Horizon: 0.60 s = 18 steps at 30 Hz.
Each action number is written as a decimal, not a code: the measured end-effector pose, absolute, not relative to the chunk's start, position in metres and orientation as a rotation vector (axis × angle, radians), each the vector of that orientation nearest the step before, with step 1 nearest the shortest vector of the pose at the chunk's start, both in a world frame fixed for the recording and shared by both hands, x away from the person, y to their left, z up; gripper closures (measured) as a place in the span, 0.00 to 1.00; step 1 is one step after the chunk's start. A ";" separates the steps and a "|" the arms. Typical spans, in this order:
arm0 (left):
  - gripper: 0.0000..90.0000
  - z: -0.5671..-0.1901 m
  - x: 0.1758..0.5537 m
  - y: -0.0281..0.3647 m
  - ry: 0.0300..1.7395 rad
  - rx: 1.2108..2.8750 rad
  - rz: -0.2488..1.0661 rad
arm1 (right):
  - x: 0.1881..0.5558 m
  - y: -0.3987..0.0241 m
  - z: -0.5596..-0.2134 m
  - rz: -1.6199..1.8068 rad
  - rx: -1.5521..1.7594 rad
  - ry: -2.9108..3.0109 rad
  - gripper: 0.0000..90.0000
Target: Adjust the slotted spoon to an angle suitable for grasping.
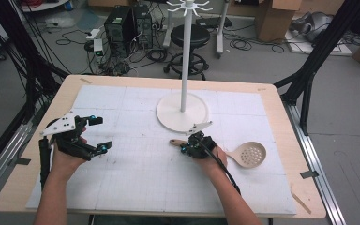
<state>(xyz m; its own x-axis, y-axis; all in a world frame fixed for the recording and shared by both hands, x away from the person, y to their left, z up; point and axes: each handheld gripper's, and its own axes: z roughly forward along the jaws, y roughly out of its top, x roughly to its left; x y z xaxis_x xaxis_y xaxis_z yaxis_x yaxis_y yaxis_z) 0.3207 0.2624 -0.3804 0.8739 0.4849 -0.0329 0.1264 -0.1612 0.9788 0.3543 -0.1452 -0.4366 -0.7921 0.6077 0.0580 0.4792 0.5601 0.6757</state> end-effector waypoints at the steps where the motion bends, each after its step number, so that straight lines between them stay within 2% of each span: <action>1: 0.02 -0.381 0.321 0.262 0.471 1.724 0.336 | 0.353 -0.146 -0.436 1.055 0.916 2.616 1.00; 8: 0.02 -0.381 0.321 0.262 0.472 1.723 0.332 | 0.343 -0.155 -0.413 1.166 0.849 2.570 0.96; 11: 0.02 -0.381 0.321 0.261 0.469 1.724 0.333 | 0.335 -0.167 -0.393 1.272 0.804 2.505 0.92; 18: 0.02 -0.380 0.321 0.261 0.468 1.725 0.334 | 0.321 -0.194 -0.372 1.397 0.793 2.398 0.90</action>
